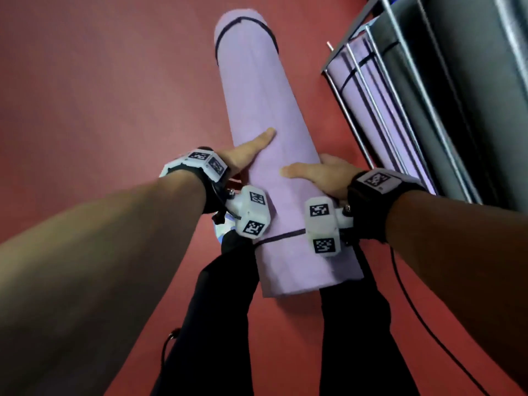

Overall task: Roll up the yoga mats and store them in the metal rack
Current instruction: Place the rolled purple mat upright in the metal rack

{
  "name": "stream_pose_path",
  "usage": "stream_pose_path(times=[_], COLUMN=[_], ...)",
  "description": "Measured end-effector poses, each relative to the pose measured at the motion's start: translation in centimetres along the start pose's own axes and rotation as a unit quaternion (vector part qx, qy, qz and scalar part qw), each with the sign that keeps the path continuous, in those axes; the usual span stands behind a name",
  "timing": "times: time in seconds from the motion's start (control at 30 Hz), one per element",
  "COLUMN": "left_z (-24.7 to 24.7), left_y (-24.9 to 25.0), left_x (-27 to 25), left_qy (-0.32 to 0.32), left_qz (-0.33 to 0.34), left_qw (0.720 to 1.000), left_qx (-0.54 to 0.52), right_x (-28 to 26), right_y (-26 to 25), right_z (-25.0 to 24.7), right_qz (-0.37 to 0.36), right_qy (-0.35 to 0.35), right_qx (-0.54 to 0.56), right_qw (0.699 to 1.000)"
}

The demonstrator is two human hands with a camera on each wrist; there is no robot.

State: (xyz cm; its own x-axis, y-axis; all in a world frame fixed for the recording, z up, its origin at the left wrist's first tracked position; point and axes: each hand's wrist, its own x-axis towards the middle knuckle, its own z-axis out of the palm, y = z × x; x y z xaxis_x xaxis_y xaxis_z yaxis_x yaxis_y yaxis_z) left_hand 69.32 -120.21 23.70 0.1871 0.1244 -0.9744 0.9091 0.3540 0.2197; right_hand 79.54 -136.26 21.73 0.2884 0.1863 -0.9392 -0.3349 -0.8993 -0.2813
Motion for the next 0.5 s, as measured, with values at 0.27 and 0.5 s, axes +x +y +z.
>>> stream_pose_path(times=[0.27, 0.5], left_z=[0.5, 10.3], left_y=[11.0, 17.6], left_x=[-12.8, -20.0], left_qy=[0.083, -0.034], left_qz=[0.209, 0.273], left_qw=[0.970, 0.958], left_qx=[-0.090, -0.079], right_x=[-15.5, -22.3], right_y=[-9.3, -8.2], right_z=[-9.8, -21.6], right_qz=[-0.171, -0.244], right_qy=[0.071, 0.164], right_qx=[0.086, 0.177], right_qw=[0.979, 0.939])
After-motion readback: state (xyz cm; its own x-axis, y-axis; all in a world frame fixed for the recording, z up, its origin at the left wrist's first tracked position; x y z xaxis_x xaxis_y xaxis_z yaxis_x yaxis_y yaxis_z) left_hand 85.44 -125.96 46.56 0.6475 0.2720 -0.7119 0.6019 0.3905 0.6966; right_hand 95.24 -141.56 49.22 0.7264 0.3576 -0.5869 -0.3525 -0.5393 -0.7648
